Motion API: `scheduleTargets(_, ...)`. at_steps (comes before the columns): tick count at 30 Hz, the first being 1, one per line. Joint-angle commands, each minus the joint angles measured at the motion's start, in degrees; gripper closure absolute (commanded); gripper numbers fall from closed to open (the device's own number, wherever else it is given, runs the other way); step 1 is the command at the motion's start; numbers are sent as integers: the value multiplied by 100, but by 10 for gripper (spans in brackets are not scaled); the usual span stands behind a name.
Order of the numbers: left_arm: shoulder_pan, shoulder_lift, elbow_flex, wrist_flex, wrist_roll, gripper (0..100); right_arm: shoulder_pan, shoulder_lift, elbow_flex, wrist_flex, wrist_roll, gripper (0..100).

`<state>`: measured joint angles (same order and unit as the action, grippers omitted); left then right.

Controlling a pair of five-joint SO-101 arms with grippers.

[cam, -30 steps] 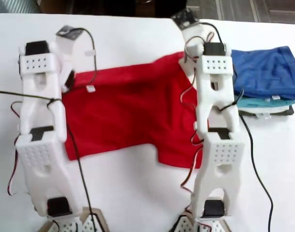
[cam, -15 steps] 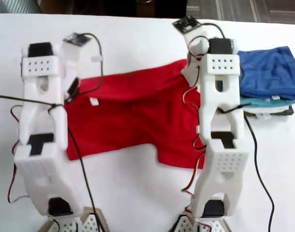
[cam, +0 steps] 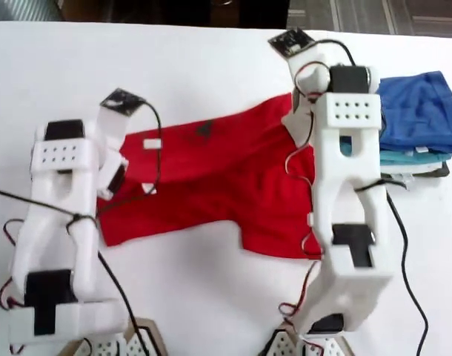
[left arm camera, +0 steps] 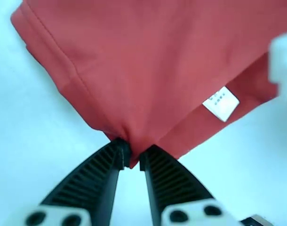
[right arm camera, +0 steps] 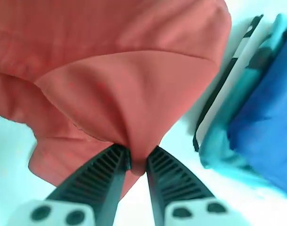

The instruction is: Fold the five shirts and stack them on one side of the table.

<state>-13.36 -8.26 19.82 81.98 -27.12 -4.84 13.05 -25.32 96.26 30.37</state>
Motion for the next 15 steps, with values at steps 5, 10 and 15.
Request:
scheduleTargets(5, -35, -536, 462, -70, -53, 972, -4, -2396, 3385, -1640, 9, 977)
scheduleTargets(10, -35, -545, 699, -44, -62, 972, 13, -3310, 4677, -1982, 18, 977)
scheduleTargets(15, -35, -554, 901, 0, -62, 972, 119, -3758, 5196, -1965, 26, 977)
